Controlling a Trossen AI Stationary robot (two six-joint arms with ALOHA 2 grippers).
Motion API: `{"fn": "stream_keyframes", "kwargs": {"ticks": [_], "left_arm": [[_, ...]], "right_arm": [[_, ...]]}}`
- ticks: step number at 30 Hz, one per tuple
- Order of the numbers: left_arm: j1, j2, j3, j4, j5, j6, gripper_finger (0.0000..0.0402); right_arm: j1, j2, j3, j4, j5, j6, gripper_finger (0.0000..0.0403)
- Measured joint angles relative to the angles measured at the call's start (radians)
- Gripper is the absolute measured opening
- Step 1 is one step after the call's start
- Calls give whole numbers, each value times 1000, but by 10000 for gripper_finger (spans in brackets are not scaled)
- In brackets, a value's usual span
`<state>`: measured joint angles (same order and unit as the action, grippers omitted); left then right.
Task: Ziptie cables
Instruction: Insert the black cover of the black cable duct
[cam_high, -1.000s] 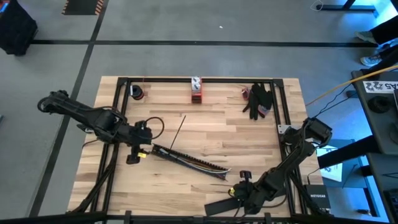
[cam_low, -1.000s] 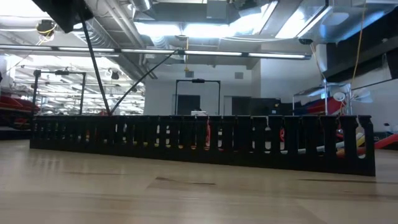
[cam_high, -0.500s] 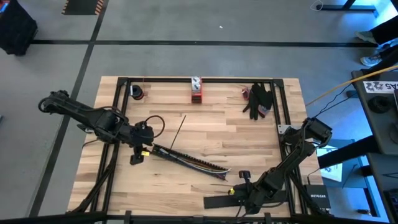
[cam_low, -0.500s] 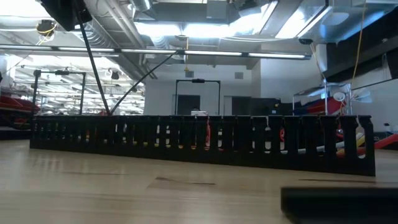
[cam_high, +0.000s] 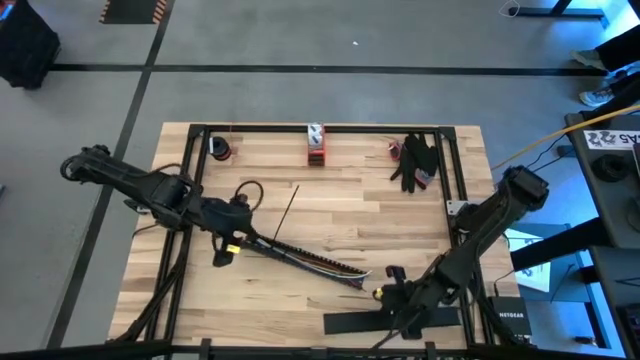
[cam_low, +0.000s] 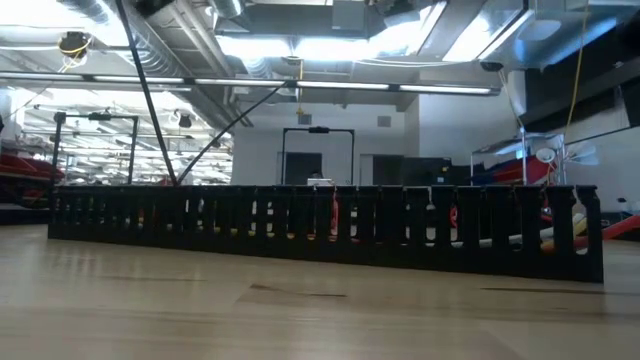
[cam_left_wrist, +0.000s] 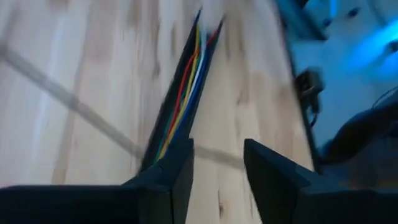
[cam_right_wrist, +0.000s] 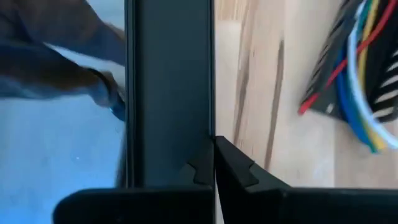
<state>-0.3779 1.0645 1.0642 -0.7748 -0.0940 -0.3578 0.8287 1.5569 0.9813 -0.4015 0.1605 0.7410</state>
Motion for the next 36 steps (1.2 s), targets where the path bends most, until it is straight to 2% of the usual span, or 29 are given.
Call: {"fn": "stream_keyframes", "kwargs": {"ticks": [7,10,17,22,25,30,36], "left_arm": [[0,8,69,249,-39,256,134],[0,48,89,362,-42,384,148],[4,232,177,378,-98,723,193],[-4,326,218,376,-120,945,203],[-8,349,226,417,-156,1011,198],[-15,355,226,490,-158,1100,186],[-20,367,226,501,-119,1099,165]], "right_arm": [[-99,-129,0,-20,1,-44,0],[-160,-173,0,-21,-43,-75,0],[-285,-264,0,13,-106,-144,0],[-344,-301,0,19,-152,-162,0],[-364,-305,0,18,-172,-172,0],[-394,-305,0,24,-201,-173,0],[-437,-305,1,88,-231,-195,0]]}}
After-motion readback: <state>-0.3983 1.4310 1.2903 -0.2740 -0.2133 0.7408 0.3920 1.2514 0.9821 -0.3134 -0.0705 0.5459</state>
